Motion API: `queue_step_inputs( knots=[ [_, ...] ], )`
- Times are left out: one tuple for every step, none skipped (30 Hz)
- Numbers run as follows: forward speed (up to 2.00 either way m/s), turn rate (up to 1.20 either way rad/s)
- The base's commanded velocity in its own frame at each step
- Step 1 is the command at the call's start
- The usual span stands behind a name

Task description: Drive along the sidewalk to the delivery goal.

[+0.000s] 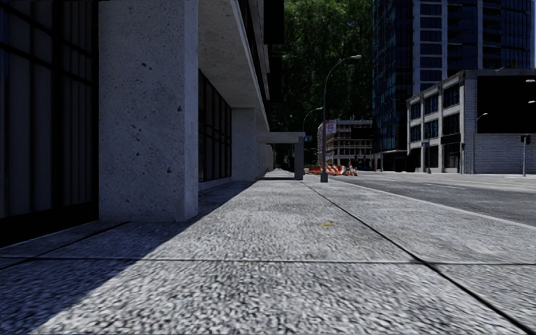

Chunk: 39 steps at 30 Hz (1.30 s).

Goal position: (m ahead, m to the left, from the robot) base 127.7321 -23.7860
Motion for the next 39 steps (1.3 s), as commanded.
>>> queue_step_inputs(
  knots=[
    [2.00, 0.00],
    [2.00, 0.00],
    [2.00, 0.00],
    [2.00, 0.00],
    [2.00, 0.00],
    [2.00, 0.00],
    [2.00, 0.00],
    [2.00, 0.00],
    [2.00, -0.37],
    [2.00, -1.13],
    [2.00, -1.20],
    [2.00, -1.20],
    [2.00, -1.01],
    [2.00, -0.17],
    [2.00, -0.17],
    [2.00, -0.04],
    [2.00, 0.00],
    [2.00, 0.00],
    [2.00, 0.00],
    [2.00, 0.00],
    [2.00, 0.00],
    [2.00, 0.00],
    [2.00, 0.00],
    [2.00, 0.00],
    [2.00, 0.00],
    [2.00, 0.00],
    [2.00, 0.00],
    [2.00, 0.00],
    [2.00, 0.00],
    [2.00, 0.00],
    [2.00, 0.00],
    [2.00, 0.00],
    [2.00, 0.00],
    [2.00, 0.00],
    [2.00, -0.11],
    [2.00, -0.30],
    [2.00, -0.44],
    [2.00, -0.46],
    [2.00, 0.00]
  ],
)
